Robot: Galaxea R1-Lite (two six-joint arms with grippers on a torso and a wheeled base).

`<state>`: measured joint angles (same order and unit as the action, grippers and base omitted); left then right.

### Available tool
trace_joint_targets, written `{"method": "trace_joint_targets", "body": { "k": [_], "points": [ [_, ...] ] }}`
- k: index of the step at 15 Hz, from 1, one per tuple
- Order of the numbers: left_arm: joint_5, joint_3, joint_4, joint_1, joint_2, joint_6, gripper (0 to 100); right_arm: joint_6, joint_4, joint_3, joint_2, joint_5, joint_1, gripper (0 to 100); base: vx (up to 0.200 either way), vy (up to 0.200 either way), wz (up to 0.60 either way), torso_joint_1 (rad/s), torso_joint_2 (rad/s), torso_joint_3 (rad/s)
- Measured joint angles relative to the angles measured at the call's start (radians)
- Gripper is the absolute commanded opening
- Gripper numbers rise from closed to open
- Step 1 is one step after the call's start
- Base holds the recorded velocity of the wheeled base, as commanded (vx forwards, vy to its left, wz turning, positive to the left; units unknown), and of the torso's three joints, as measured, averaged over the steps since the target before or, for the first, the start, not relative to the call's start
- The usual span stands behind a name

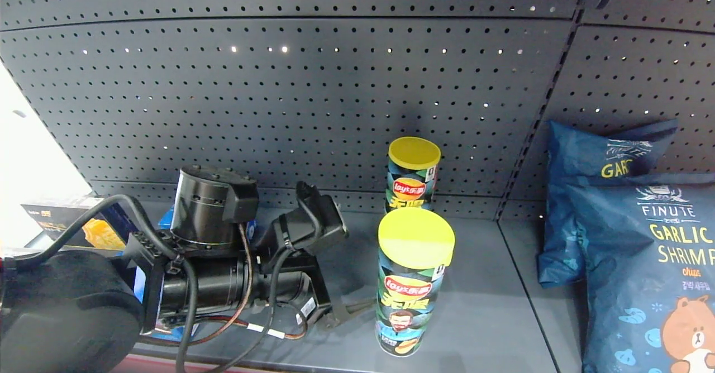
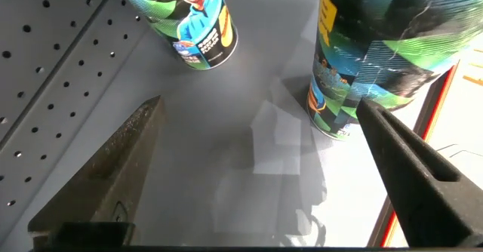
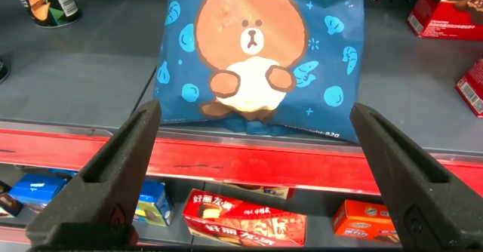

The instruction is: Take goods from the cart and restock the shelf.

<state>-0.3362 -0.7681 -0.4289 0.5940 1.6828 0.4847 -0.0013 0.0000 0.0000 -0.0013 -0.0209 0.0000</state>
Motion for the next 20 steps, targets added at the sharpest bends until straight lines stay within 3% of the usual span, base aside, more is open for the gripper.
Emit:
{"method": "trace_joint_targets", "body": {
  "k": [20],
  "points": [
    [0.006,0.002,-0.002,0.003,0.024,-0.006,100,0.000,0.000,0.000,0.000,0.000,0.000,100,0.000,0.000,0.00,0.000,0.00,0.000]
  ]
}}
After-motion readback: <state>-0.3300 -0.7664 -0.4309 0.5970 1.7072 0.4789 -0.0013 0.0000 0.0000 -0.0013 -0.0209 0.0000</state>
